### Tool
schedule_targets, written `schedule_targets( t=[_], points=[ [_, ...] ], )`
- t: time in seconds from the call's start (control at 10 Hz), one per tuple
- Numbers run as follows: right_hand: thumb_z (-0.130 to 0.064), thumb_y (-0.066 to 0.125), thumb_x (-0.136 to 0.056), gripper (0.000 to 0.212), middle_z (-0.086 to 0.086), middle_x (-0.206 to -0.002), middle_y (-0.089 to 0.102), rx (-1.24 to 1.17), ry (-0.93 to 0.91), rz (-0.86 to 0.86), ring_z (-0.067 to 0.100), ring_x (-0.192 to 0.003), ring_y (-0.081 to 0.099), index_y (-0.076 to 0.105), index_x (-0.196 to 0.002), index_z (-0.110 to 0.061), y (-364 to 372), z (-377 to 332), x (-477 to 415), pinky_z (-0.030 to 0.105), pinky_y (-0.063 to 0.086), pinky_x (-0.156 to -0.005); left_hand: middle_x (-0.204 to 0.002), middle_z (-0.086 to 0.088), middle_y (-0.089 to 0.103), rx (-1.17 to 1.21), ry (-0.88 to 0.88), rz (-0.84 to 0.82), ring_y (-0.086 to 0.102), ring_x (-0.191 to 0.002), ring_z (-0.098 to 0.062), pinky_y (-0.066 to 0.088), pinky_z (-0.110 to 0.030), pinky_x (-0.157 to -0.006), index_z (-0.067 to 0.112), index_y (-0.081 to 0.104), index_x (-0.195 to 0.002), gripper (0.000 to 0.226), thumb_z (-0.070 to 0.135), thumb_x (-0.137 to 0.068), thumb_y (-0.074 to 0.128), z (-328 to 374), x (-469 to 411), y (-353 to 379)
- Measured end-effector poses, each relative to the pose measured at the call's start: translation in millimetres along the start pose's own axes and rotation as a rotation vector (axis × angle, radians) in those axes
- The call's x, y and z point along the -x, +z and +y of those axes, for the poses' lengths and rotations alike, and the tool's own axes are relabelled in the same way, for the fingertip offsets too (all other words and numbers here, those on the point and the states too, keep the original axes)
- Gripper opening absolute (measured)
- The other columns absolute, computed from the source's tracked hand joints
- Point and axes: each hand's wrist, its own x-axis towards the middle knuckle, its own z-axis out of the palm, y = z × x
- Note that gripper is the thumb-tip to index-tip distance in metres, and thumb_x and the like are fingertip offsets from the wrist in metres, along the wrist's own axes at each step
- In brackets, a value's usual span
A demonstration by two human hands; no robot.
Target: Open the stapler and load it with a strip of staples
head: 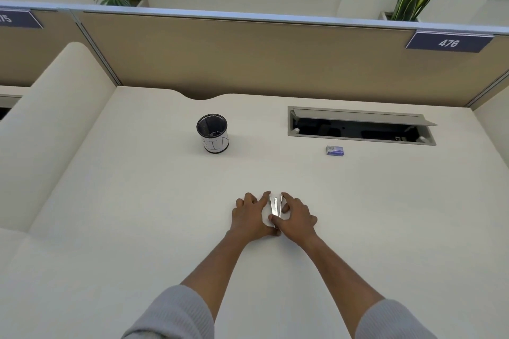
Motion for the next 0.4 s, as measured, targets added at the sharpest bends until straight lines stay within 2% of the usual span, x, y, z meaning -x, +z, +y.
schedule_targets(
  t=[0.2, 0.3, 0.4],
  points=[
    [-0.042, 0.078, -0.08, 0.082, -0.011, -0.104, 0.06, -0.016, 0.031, -0.04, 0.016, -0.11, 0.055, 0.038, -0.15, -0.027, -9, -1, 6, 0.036, 0.036, -0.092, -0.14, -0.006, 0.039, 0.008, -0.014, -0.022, 0.039, -0.127, -0.03, 0.04, -0.041, -0.103, 0.031, 0.009, -0.16, 0.125, 0.062, -0.063, 0.082, 2, 4, -2],
    [-0.036, 0.078, -0.082, 0.084, -0.005, -0.106, 0.059, -0.027, -0.01, -0.061, 0.016, -0.099, 0.056, 0.035, -0.152, -0.017, -21, 2, 8, 0.033, 0.045, -0.094, -0.146, -0.007, 0.033, 0.083, -0.022, -0.058, 0.035, -0.134, -0.031, 0.042, -0.043, -0.105, 0.025, 0.0, -0.16, 0.137, 0.055, -0.061, 0.088, 0, 7, -8],
    [-0.03, 0.076, -0.086, 0.069, 0.001, -0.112, 0.061, -0.035, -0.063, -0.023, 0.017, -0.093, 0.058, 0.045, -0.146, -0.014, -45, -2, 12, 0.023, 0.044, -0.085, -0.151, -0.007, 0.027, 0.151, -0.01, -0.088, 0.029, -0.14, -0.031, 0.04, -0.044, -0.108, 0.022, -0.007, -0.161, 0.141, 0.05, -0.064, 0.09, 1, 14, -30]
  ],
)
